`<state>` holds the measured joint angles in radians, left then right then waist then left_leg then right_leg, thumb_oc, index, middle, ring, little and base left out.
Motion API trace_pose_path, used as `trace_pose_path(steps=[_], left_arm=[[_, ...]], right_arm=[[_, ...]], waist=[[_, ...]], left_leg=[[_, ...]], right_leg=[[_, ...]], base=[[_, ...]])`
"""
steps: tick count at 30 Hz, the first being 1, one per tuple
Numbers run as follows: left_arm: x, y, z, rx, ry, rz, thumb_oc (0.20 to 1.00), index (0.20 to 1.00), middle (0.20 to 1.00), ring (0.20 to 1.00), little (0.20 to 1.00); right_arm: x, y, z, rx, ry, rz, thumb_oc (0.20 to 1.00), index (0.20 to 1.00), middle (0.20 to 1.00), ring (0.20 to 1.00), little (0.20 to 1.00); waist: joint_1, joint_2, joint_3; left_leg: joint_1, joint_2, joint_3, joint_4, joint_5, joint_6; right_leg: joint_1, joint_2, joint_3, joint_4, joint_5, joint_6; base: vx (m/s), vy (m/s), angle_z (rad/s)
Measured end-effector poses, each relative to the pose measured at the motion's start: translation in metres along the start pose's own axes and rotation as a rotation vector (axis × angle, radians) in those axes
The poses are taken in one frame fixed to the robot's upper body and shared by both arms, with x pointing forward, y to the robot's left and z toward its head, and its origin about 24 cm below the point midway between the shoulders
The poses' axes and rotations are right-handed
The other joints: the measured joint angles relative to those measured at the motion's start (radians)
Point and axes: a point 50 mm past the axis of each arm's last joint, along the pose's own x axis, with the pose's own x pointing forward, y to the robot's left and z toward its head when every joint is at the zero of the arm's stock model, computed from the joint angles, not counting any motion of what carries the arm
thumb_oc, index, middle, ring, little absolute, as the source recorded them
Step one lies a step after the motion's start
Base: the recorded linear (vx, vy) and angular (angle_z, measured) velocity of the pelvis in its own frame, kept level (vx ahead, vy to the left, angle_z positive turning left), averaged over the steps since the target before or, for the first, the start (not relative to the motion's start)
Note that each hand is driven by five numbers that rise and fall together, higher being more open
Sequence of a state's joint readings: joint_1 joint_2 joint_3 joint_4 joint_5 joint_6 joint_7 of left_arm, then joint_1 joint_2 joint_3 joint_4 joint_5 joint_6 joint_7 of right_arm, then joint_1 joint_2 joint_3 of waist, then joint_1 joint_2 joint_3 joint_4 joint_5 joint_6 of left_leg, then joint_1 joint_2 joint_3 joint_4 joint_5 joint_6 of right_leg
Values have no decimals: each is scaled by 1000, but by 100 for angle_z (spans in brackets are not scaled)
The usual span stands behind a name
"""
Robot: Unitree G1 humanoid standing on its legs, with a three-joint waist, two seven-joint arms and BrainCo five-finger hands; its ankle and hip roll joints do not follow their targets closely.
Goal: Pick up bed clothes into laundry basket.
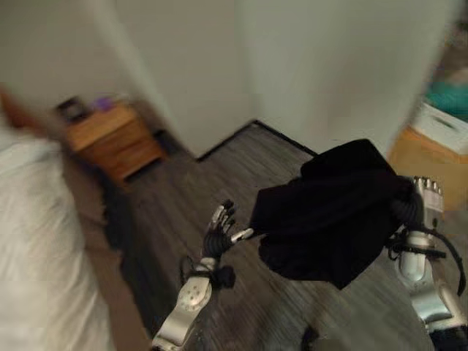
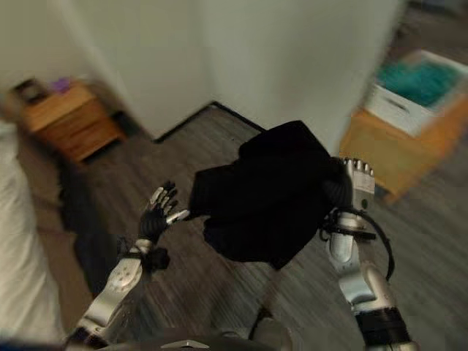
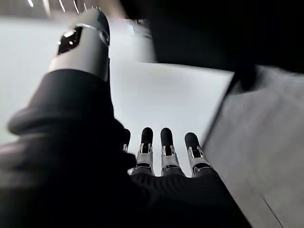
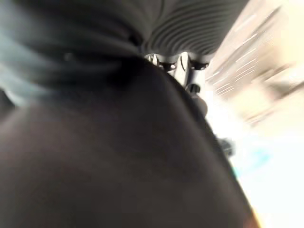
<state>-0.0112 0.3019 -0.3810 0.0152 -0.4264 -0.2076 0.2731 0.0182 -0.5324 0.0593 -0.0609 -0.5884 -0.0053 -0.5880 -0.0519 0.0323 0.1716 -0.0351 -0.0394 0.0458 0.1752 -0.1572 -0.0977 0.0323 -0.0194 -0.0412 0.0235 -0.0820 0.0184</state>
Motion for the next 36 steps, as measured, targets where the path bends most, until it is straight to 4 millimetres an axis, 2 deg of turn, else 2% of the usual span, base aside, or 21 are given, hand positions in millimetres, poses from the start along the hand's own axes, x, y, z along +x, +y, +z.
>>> trace_pose_path(steps=[1,3,6,7,9,10,11,12,14,16,17,19,20,25,27,28,29,30,32,34,36], left_arm=[[6,0,5,7,-30,6,1000,1000,1000,1000,1000],[19,-14,8,31,-45,-51,1000,1000,1000,1000,1000],[17,-30,3,-3,-29,-86,1000,1000,1000,1000,1000],[13,-28,-1,0,-9,-79,1000,1000,1000,1000,1000],[7,-26,-8,3,25,-66,1000,1000,1000,1000,1000],[9,-26,-10,30,36,-79,1000,1000,1000,1000,1000],[9,-25,-10,34,39,-78,1000,1000,1000,1000,1000],[17,-29,-4,31,16,-86,1000,1000,1000,1000,1000],[22,-27,2,49,-8,-93,1000,1000,1000,1000,1000],[23,-22,4,73,-12,-93,1000,1000,1000,1000,1000],[21,-17,2,81,-2,-80,1000,1000,1000,1000,1000],[16,-11,-3,85,20,-61,1000,1000,1000,1000,1000],[10,-6,-9,73,45,-37,1000,1000,1000,1000,1000],[-4,7,-18,46,87,-5,1000,1000,1000,1000,1000],[-5,13,-22,20,107,18,1000,1000,1000,1000,1000],[-4,15,-24,6,120,26,1000,1000,1000,1000,1000],[-8,20,-27,-13,130,56,1000,1000,1000,1000,1000],[-13,19,-31,-63,150,78,1000,1000,1000,1000,1000],[-16,19,-33,-65,158,63,1000,1000,1000,1000,1000],[-18,17,-33,-67,162,40,1000,1000,1000,1000,1000],[-20,18,-35,-67,172,38,1000,1000,1000,1000,1000]], right_arm=[[-3,3,-1,-5,7,22,200,200,200,200,200],[-12,-2,-16,-54,69,29,200,200,200,200,200],[-11,-4,-35,-133,114,50,200,200,200,200,200],[-11,-5,-39,-149,136,47,200,200,200,200,200],[-7,-12,-42,-183,124,37,200,200,200,200,200],[-7,-14,-43,-188,135,27,200,200,200,200,200],[-1,-20,-41,-205,110,10,200,200,200,200,200],[19,-40,-39,-234,83,-86,200,200,200,200,200],[28,-46,-36,-237,84,-128,200,200,200,200,200],[29,-47,-34,-272,67,-133,200,200,200,200,200],[31,-49,-34,-277,62,-139,200,200,200,200,200],[32,-49,-33,-277,60,-146,200,200,200,200,200],[37,-52,-31,-292,46,-159,200,200,200,200,200],[45,-59,-26,-304,16,-180,200,200,200,200,200],[54,-54,-23,-296,4,-167,200,200,200,200,200],[56,-51,-20,-289,-10,-140,200,200,200,200,200],[61,-46,-12,-294,-67,-94,200,200,200,200,200],[63,-42,-12,-311,-94,-25,200,200,200,200,200],[65,-45,-15,-316,-86,-5,200,200,200,200,200],[69,-45,-31,-352,-23,20,200,200,200,200,200],[70,-45,-38,-374,1,42,200,200,200,200,200]], waist=[[9,4,3],[-35,11,5],[-29,22,11],[-16,32,15],[12,111,43],[-6,106,69],[-1,109,74],[-4,125,91],[1,93,110],[2,61,123],[6,60,125],[25,50,120],[33,68,114],[41,86,95],[70,79,93],[97,62,90],[119,68,89],[161,58,93],[174,46,93],[188,47,84],[201,47,77]], left_leg=[[-42,-25,-70,-10,18,19],[-142,4,-63,-11,56,62],[-200,-8,-41,-143,142,116],[-165,-26,-8,-216,187,158],[-69,-3,-3,-272,319,284],[-27,6,-14,-273,304,263],[-5,8,-27,-272,273,271],[3,10,-6,-272,272,263],[30,5,31,-271,247,241],[54,8,29,-272,224,211],[54,33,48,-272,210,199],[62,40,60,-272,202,187],[76,71,56,-272,173,136],[117,110,97,-271,186,97],[51,113,107,-100,146,22],[2,110,125,16,141,16],[-67,127,128,208,140,14],[-211,151,79,477,174,-26],[-242,154,111,393,161,-40],[-239,147,220,107,186,-7],[-233,120,286,-42,207,13]], right_leg=[[16,30,80,-12,-1,11],[43,56,119,-37,-33,8],[77,49,201,-38,-55,44],[92,51,167,-34,-61,53],[93,121,59,76,-100,104],[64,102,8,201,-159,96],[20,57,-25,265,-205,31],[-60,-48,-40,266,-200,51],[-102,-163,-127,186,-118,98],[-147,-214,-199,211,1,159],[-204,-233,-298,262,38,153],[-195,-225,-352,173,98,137],[-142,-181,-372,84,108,76],[-23,-108,-393,-83,146,37],[-5,-107,-386,-104,120,39],[7,-116,-371,-123,138,28],[29,-113,-362,-123,124,5],[75,-111,-359,-125,93,-16],[92,-114,-376,-124,76,-8],[132,-91,-411,-125,52,7],[150,-84,-422,-130,19,23]], base=[[140,37,-256],[170,62,-158],[222,123,-72],[151,73,-78],[198,93,-66],[155,66,-32],[145,32,-49],[171,42,-71],[100,36,-53],[62,-18,-10],[126,-99,-7],[203,-187,-11],[181,-174,-4],[126,-154,-1],[91,-186,-21],[202,-262,-27],[312,-269,-24],[273,-194,-4],[315,-62,10],[452,-70,28],[360,-84,29]])
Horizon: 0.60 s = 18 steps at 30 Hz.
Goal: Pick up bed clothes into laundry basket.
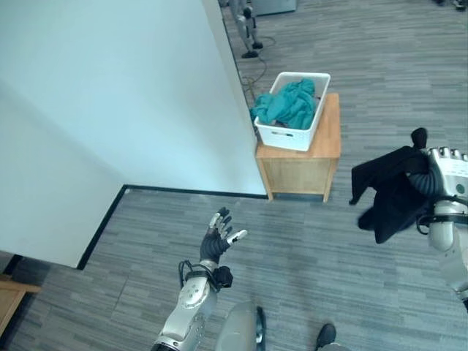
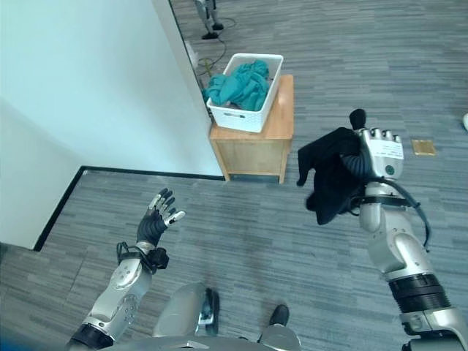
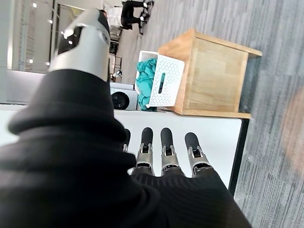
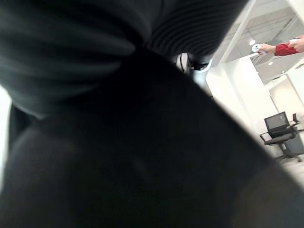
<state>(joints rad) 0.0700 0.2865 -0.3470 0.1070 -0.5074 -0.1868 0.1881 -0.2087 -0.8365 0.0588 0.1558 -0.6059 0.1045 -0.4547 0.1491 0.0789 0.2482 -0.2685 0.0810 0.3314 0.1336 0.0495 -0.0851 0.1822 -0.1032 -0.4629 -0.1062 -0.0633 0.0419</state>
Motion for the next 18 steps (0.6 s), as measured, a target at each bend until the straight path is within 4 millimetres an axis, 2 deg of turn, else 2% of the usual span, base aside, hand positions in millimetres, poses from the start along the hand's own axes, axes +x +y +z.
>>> trace_pose_path(steps=[1,2,4,5,6,7,8,9,10,11,12,13,14,15,16,17,18], left_arm=[[0,1,-2,1,8,3,1000,1000,1000,1000,1000],[-1,2,-2,5,12,7,1000,1000,1000,1000,1000],[-10,13,-7,29,41,29,1000,1000,1000,1000,1000],[-14,19,-10,43,61,43,1000,1000,1000,1000,1000],[-13,18,-11,43,72,42,1000,1000,1000,1000,1000],[-13,14,-12,32,74,36,1000,1000,1000,1000,1000],[-8,13,-3,47,39,17,1000,1000,1000,1000,1000],[-4,16,1,68,29,12,1000,1000,1000,1000,1000],[1,16,8,81,2,3,1000,1000,1000,1000,1000],[5,17,14,90,-15,5,1000,1000,1000,1000,1000],[7,16,16,93,-24,0,1000,1000,1000,1000,1000],[8,14,17,86,-29,-3,1000,1000,1000,1000,1000],[10,11,20,79,-45,-12,1000,1000,1000,1000,1000],[11,12,20,77,-45,-10,1000,1000,1000,1000,1000],[11,11,20,70,-45,-9,1000,1000,1000,1000,1000],[12,9,19,63,-45,-12,1000,1000,1000,1000,1000],[4,16,12,74,-13,-5,1000,1000,1000,1000,1000]], right_arm=[[1,1,-6,-10,20,16,200,200,200,200,200],[1,2,-6,-3,26,26,200,200,200,200,200],[-1,6,-4,-5,15,59,200,200,200,200,200],[-4,11,-1,6,12,70,200,200,200,200,200],[-10,17,-1,16,17,102,200,200,200,200,200],[-13,18,-1,15,19,112,200,200,200,200,200],[-17,18,3,22,3,135,200,200,200,200,200],[-17,18,5,25,-1,138,200,200,200,200,200],[-13,14,5,15,-9,120,200,200,200,200,200],[-6,9,9,6,-24,89,200,200,200,200,200],[1,2,11,-7,-36,60,200,200,200,200,200],[4,-3,10,-19,-44,43,200,200,200,200,200],[7,-6,9,-34,-50,34,200,200,200,200,200],[10,-13,8,-37,-51,9,200,200,200,200,200],[11,-15,7,-45,-50,-2,200,200,200,200,200],[10,-19,3,-55,-45,-6,200,200,200,200,200],[13,-22,3,-66,-49,-14,200,200,200,200,200]], waist=[[-6,11,-9],[5,17,-15],[5,30,-40],[7,13,-58],[-5,-11,-67],[-14,9,-78],[-37,17,-78],[-56,6,-75],[-63,2,-70],[-69,6,-60],[-72,24,-50],[-80,48,-45],[-83,61,-44],[-84,58,-42],[-83,54,-41],[-99,51,-38],[-95,33,-37]], left_leg=[[-4,-23,77,-92,16,22],[2,-33,100,-113,26,36],[83,-60,115,-133,21,42],[124,-101,95,-165,67,156],[181,-152,76,-168,18,169],[202,-149,62,-184,16,179],[247,-158,26,-203,21,197],[265,-164,4,-206,19,200],[284,-161,-23,-205,-8,211],[299,-160,-35,-203,-17,209],[313,-151,-42,-207,-20,213],[327,-138,-43,-205,-31,224],[338,-124,-84,-199,-54,188],[348,-122,-110,-200,-63,174],[352,-121,-155,-200,-71,161],[352,-114,-163,-191,-76,153],[414,-111,-181,-218,-85,128]], right_leg=[[23,17,-30,6,-14,-3],[39,22,-30,3,-37,6],[113,32,-32,9,-95,48],[139,-2,-28,50,-146,73],[110,-77,-37,264,-194,128],[39,-117,-25,454,-199,143],[-128,-181,53,841,-167,201],[-190,-181,99,919,-165,200],[-275,-182,135,985,-167,198],[-359,-179,166,1030,-170,193],[-410,-182,166,999,-182,179],[-437,-181,154,900,-179,179],[-461,-177,157,763,-174,153],[-451,-172,181,496,-113,101],[-459,-164,237,422,-72,102],[-432,-156,283,332,-32,117],[-393,-164,298,256,92,113]], base=[[437,-34,30],[470,-40,29],[465,-28,-1],[596,9,12],[353,44,21],[283,7,62],[170,-54,79],[159,-85,79],[96,-56,53],[187,-179,37],[171,-269,49],[163,-275,52],[171,-380,72],[175,-343,73],[230,-419,95],[190,-336,104],[144,-253,73]])
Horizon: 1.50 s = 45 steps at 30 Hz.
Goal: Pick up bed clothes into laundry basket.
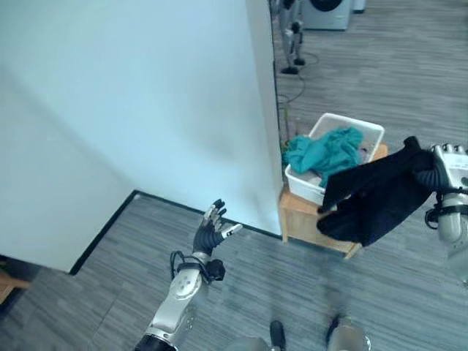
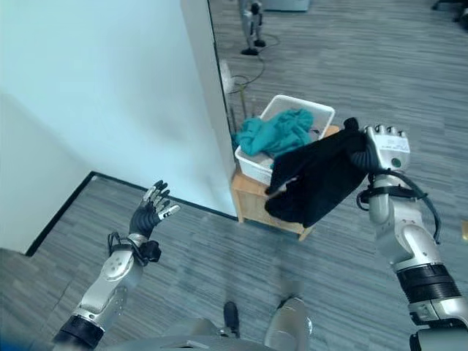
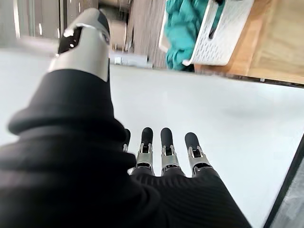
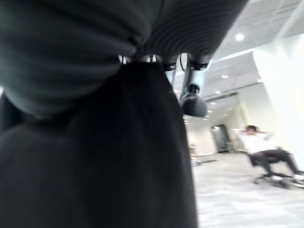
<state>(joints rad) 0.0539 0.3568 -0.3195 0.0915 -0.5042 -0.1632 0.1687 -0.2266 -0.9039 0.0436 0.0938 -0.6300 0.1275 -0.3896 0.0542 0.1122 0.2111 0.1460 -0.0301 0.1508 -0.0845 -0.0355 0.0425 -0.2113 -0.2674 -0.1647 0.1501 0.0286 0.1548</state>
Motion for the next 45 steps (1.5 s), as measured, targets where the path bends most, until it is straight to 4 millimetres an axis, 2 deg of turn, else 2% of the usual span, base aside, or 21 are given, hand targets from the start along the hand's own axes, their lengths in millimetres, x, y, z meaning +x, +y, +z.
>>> trace_pose_path(steps=[1,2,3,4,5,6,8,10,11,12,13,15,20,28,36,38,39,40,42,44,45], left_arm=[[-5,3,-5,-3,20,13,1000,1000,1000,1000,1000],[-11,7,-12,-11,46,35,1000,1000,1000,1000,1000],[-18,2,-22,-37,85,39,1000,1000,1000,1000,1000],[-19,0,-24,-44,92,31,1000,1000,1000,1000,1000],[-19,-1,-24,-51,92,26,1000,1000,1000,1000,1000],[-15,-5,-22,-63,80,17,1000,1000,1000,1000,1000],[-14,-6,-21,-59,75,11,1000,1000,1000,1000,1000],[-14,-5,-21,-58,75,11,1000,1000,1000,1000,1000],[-14,-5,-21,-59,76,12,1000,1000,1000,1000,1000],[-16,-5,-22,-60,81,15,1000,1000,1000,1000,1000],[-16,-4,-24,-61,91,18,1000,1000,1000,1000,1000],[-22,1,-32,-56,127,39,1000,1000,1000,1000,1000],[-24,4,-35,-58,139,51,1000,1000,1000,1000,1000],[-24,9,-33,-60,134,55,1000,1000,1000,1000,1000],[-33,13,-41,-98,179,76,1000,1000,1000,1000,1000],[-33,13,-41,-98,180,74,1000,1000,1000,1000,1000],[-33,14,-41,-98,181,74,1000,1000,1000,1000,1000],[-33,14,-41,-96,183,75,1000,1000,1000,1000,1000],[-32,13,-40,-95,179,68,1000,1000,1000,1000,1000],[-33,15,-41,-91,182,67,1000,1000,1000,1000,1000],[-32,15,-40,-90,180,66,1000,1000,1000,1000,1000]], right_arm=[[2,-1,2,5,-3,-6,200,200,200,200,200],[3,-2,2,5,-3,-11,200,200,200,200,200],[6,-5,2,3,-5,-24,200,200,200,200,200],[12,-8,6,7,-15,-39,200,200,200,200,200],[18,-8,8,10,-17,-46,200,200,200,200,200],[22,-12,7,-1,-21,-55,200,200,200,200,200],[31,-20,12,-17,-52,-76,200,200,200,200,200],[36,-22,11,-36,-57,-77,200,200,200,200,200],[36,-20,5,-49,-38,-60,200,200,200,200,200],[37,-16,1,-65,-25,-38,200,200,200,200,200],[36,-11,-3,-85,-15,-9,200,200,200,200,200],[34,-4,-6,-102,-10,30,200,200,200,200,200],[41,-7,-2,-89,-15,30,200,200,200,200,200],[50,-9,0,-24,11,24,200,200,200,200,200],[49,-5,2,6,28,28,200,200,200,200,200],[52,-7,2,3,28,21,200,200,200,200,200],[54,-8,3,1,26,19,200,200,200,200,200],[59,-8,5,-17,19,26,200,200,200,200,200],[71,-15,7,-48,12,16,200,200,200,200,200],[91,-33,11,-97,-4,-25,200,200,200,200,200],[96,-43,10,-109,-3,-50,200,200,200,200,200]], waist=[[29,-19,-1],[50,-33,1],[55,4,-26],[62,16,-34],[59,21,-38],[71,8,-39],[67,-17,-40],[60,-16,-40],[56,-12,-43],[55,-3,-51],[52,5,-58],[43,-4,-94],[48,-13,-94],[89,-12,-93],[90,-20,-86],[86,-11,-91],[91,-27,-81],[88,-14,-89],[92,-19,-85],[97,-29,-79],[102,-21,-83]], left_leg=[[34,0,7,-4,-16,-25],[60,16,7,3,-37,-52],[61,66,13,21,-45,-65],[59,94,26,27,-43,-63],[60,114,31,36,-43,-64],[45,125,42,91,-48,-70],[14,132,56,74,-47,-72],[6,133,56,43,-45,-74],[-5,141,55,24,-30,-89],[-16,152,54,16,-13,-85],[-31,164,42,28,18,-108],[-33,147,31,14,8,-119],[-30,110,24,4,12,-117],[-22,109,0,-7,11,-116],[-35,110,-5,-7,12,-114],[-37,109,-19,-6,13,-113],[-39,109,-23,-6,13,-113],[-40,109,-24,-6,13,-113],[-45,109,-26,-6,13,-113],[-57,108,-33,-6,13,-113],[-63,108,-34,-6,14,-114]], right_leg=[[29,-7,-26,-35,41,-14],[65,1,-29,-69,119,-12],[115,55,-66,-124,111,-29],[142,83,-90,-166,120,-41],[174,108,-105,-211,131,-56],[200,132,-97,-252,153,-85],[218,130,-107,-252,128,-107],[239,136,-117,-252,113,-105],[266,150,-127,-253,98,-97],[279,163,-139,-255,75,-84],[291,178,-143,-258,68,-83],[283,160,-149,-258,53,-75],[286,125,-168,-254,64,-55],[308,122,-196,-258,54,-41],[306,122,-206,-258,46,-37],[303,121,-211,-257,47,-38],[304,122,-215,-256,48,-38],[302,122,-217,-255,48,-38],[301,122,-224,-254,48,-38],[293,120,-234,-254,48,-38],[287,121,-235,-253,48,-38]], base=[[146,-249,31],[127,-211,-5],[128,-211,13],[79,-135,23],[64,-96,5],[84,-126,1],[77,-122,8],[33,-62,12],[26,-50,10],[27,-51,9],[0,0,0],[33,-14,12],[32,0,15],[29,34,11],[25,25,2],[19,28,11],[18,33,10],[5,23,7],[3,24,8],[-8,25,11],[4,31,5]])
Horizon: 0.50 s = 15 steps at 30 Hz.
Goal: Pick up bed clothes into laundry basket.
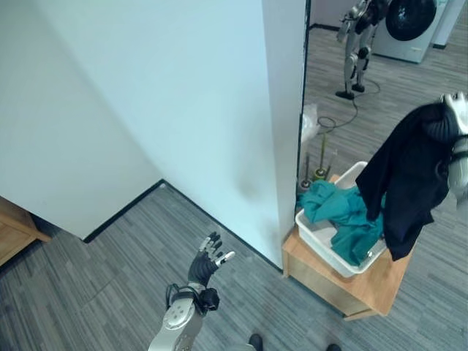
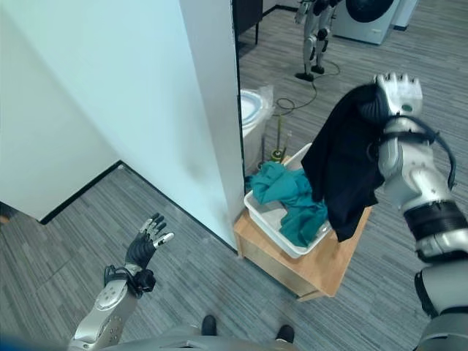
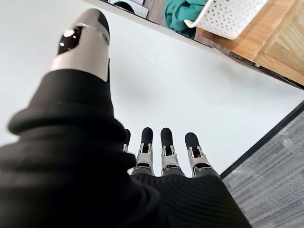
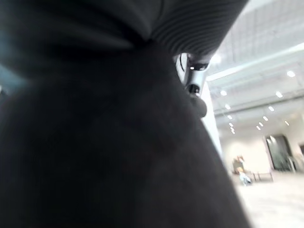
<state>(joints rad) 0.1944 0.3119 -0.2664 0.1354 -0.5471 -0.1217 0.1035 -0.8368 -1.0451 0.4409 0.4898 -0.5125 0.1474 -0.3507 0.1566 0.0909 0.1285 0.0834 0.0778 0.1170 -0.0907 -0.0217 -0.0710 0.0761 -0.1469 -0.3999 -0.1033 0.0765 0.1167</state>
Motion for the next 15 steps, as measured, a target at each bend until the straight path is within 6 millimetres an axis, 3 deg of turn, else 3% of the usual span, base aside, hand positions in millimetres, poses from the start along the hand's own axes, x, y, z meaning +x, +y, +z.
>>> trace_pose_path(steps=[4,7,10,11,13,15], left_arm=[[0,2,1,8,-1,2,1000,1000,1000,1000,1000],[1,3,2,8,-4,4,1000,1000,1000,1000,1000],[3,2,4,9,-14,3,1000,1000,1000,1000,1000],[3,2,5,7,-16,7,1000,1000,1000,1000,1000],[3,2,5,7,-18,7,1000,1000,1000,1000,1000],[6,0,9,7,-31,1,1000,1000,1000,1000,1000]], right_arm=[[20,-28,7,-6,-17,-87,200,200,200,200,200],[20,-29,10,8,-28,-98,200,200,200,200,200],[4,-16,17,75,-44,-82,200,200,200,200,200],[-12,-5,22,155,-47,-80,200,200,200,200,200],[-26,11,30,198,-62,-36,200,200,200,200,200],[-46,35,26,216,-28,44,200,200,200,200,200]], waist=[[17,-16,10],[25,-21,14],[38,-27,17],[39,-28,18],[38,-26,29],[39,-27,38]], left_leg=[[-13,-7,-19,0,1,1],[-21,-16,-24,0,1,1],[-44,-23,-44,0,5,7],[-48,-22,-51,0,5,7],[-48,-25,-50,0,5,7],[-52,-30,-54,0,5,7]], right_leg=[[-3,-6,-16,0,0,0],[-6,-15,-25,-1,-2,3],[-21,-20,-35,0,-1,4],[-20,-20,-41,0,-1,4],[-20,-22,-41,0,-2,5],[-21,-27,-46,1,-2,5]], base=[[5,42,14],[-8,51,9],[10,29,17],[7,29,10],[7,23,4],[5,36,5]])
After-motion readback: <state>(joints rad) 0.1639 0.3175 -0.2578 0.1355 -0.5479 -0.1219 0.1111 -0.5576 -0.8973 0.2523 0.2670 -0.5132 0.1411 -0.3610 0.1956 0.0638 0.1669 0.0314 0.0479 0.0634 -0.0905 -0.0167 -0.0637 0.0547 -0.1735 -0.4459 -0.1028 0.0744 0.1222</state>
